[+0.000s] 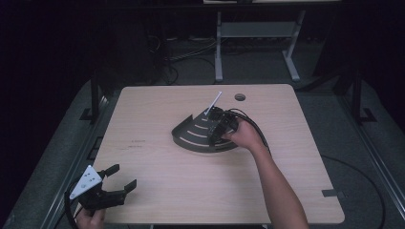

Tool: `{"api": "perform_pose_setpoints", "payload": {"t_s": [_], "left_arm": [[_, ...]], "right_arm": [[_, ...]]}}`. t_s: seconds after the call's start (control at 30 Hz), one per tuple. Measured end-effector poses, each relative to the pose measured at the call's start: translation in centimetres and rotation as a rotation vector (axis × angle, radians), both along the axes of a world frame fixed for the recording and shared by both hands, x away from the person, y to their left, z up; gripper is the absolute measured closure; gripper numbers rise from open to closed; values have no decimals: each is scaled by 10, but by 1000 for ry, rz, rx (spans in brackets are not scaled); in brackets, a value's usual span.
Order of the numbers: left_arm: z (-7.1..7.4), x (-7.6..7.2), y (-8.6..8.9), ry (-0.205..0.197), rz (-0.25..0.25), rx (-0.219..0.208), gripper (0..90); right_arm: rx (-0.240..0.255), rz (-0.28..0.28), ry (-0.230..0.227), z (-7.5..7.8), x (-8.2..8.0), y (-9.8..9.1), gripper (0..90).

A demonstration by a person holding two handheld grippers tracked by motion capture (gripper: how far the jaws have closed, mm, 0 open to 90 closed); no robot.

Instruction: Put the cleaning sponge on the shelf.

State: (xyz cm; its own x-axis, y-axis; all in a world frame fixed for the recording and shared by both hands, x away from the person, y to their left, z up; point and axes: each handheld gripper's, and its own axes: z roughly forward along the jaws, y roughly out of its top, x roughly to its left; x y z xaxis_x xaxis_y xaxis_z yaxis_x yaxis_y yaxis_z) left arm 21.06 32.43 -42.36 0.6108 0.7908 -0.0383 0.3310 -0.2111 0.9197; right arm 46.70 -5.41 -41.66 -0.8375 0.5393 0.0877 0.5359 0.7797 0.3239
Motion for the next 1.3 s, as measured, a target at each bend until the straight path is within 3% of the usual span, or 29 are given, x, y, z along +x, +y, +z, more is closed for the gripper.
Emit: {"api": "perform_pose_setpoints", "payload": {"t_s": [0.63,1.3], "left_arm": [[0,1,-2,1,1,4,132],[-1,3,0,4,5,0,133]], "right_arm": [[-10,-52,1,-13,7,-1,325],[4,-68,10,-19,12,-5,318]]}}
